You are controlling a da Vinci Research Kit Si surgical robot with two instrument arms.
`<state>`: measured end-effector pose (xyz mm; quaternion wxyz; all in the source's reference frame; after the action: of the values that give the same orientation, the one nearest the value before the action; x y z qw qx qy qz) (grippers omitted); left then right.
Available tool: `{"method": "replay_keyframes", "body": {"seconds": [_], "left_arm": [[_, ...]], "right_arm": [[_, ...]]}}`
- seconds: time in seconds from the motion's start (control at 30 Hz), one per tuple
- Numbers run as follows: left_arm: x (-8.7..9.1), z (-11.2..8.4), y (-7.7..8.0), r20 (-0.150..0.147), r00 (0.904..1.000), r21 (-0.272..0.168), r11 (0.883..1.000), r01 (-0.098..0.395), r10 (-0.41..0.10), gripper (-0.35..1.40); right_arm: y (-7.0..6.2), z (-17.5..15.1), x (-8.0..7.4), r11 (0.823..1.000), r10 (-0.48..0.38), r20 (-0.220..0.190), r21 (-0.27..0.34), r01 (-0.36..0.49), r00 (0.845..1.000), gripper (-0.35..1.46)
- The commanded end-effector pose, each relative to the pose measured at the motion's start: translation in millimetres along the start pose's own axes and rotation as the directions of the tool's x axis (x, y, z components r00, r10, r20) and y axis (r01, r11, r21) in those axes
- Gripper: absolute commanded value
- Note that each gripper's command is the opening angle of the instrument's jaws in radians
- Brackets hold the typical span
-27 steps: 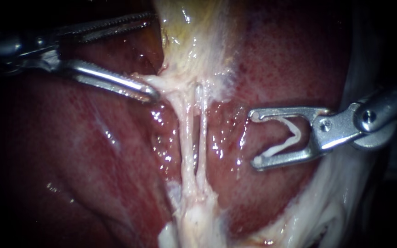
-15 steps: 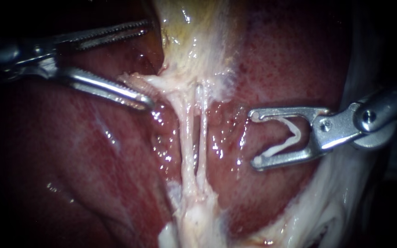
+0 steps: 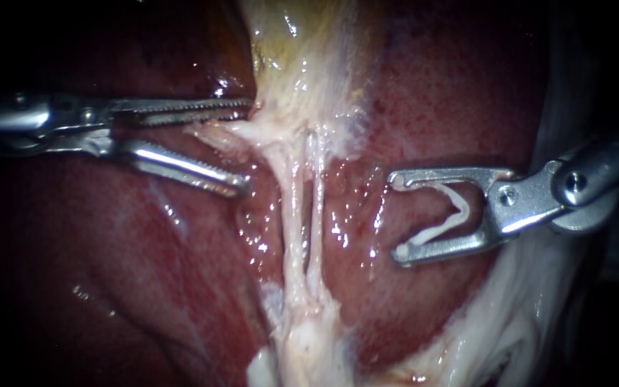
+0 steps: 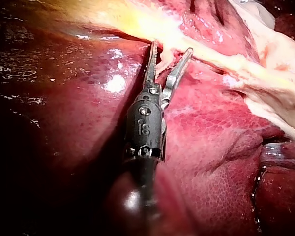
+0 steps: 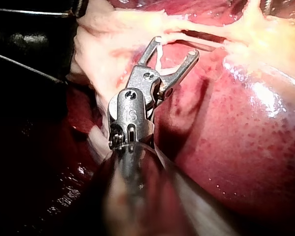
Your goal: Grabbing gallbladder
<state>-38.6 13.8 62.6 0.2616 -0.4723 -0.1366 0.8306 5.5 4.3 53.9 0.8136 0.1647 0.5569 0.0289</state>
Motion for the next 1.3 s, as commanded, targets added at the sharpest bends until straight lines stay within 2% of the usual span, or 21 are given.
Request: {"method": "replay_keyframes", "body": {"seconds": [0.03, 0.1, 0.2, 0.33, 0.43, 0.53, 0.67, 0.73, 0.87, 1.0, 1.1, 1.3], "left_arm": [[0.0, -0.3, -0.1, 0.007, 1.0, -0.003, 1.0, -0.002, 0.002, 0.36], [-0.1, -0.5, -0.2, 0.013, 0.9999, -0.005, 1.0, 0.003, -0.003, 0.34], [-0.2, -0.8, -0.2, 0.013, 0.9998, -0.006, 1.0, 0.015, -0.014, 0.14], [0.3, -1.4, -0.1, 0.016, 0.9993, -0.009, 0.999, 0.035, -0.035, -0.35], [0.4, -1.8, -0.1, 0.018, 0.9981, -0.002, 0.998, 0.059, -0.059, -0.35], [0.3, -1.9, -0.2, 0.029, 0.9975, 0.01, 0.998, 0.065, -0.065, -0.35], [0.4, -2.5, -0.2, 0.029, 0.9966, 0.01, 0.997, 0.076, -0.077, -0.35], [0.9, -3.1, -0.3, 0.033, 0.9963, 0.005, 0.997, 0.08, -0.08, -0.35], [3.8, -5.8, -1.3, 0.035, 0.9949, -0.019, 0.995, 0.095, -0.095, -0.35], [6.8, -9.0, -2.8, 0.034, 0.993, -0.002, 0.994, 0.113, -0.113, -0.35], [7.4, -9.9, -3.2, 0.022, 0.992, 0.005, 0.992, 0.124, -0.124, -0.35], [7.1, -9.8, -3.1, 0.022, 0.9921, 0.008, 0.992, 0.123, -0.123, -0.35]], "right_arm": [[0.0, 0.0, 0.0, 1.0, 0.0, 0.0, 0.0, 0.0, 1.0, 0.5], [0.0, 0.0, 0.0, 1.0, 0.0, 0.0, 0.0, 0.0, 1.0, 0.5], [0.0, 0.0, 0.0, 1.0, 0.0, 0.0, 0.0, 0.0, 1.0, 0.5], [0.0, 0.0, 0.0, 1.0, 0.0, 0.0, 0.0, 0.0, 1.0, 0.5], [0.0, 0.0, 0.0, 1.0, 0.0, 0.0, 0.0, 0.0, 1.0, 0.5], [0.0, 0.0, 0.0, 1.0, 0.0, 0.0, 0.0, 0.0, 1.0, 0.5], [0.0, 0.0, 0.0, 1.0, 0.0, 0.0, 0.0, 0.0, 1.0, 0.5], [0.0, 0.0, 0.0, 1.0, 0.0, 0.0, 0.0, 0.0, 1.0, 0.5], [0.0, -0.1, 0.0, 1.0, 0.0, 0.0, 0.001, 0.0, 1.0, 0.5], [0.0, -0.2, 0.0, 1.0, 0.0, 0.0, 0.001, 0.0, 1.0, 0.5], [0.0, -0.2, 0.0, 1.0, 0.0, 0.0, 0.001, 0.0, 1.0, 0.5], [0.0, -0.1, 0.0, 1.0, 0.0, 0.0, 0.0, 0.0, 1.0, 0.5]]}}
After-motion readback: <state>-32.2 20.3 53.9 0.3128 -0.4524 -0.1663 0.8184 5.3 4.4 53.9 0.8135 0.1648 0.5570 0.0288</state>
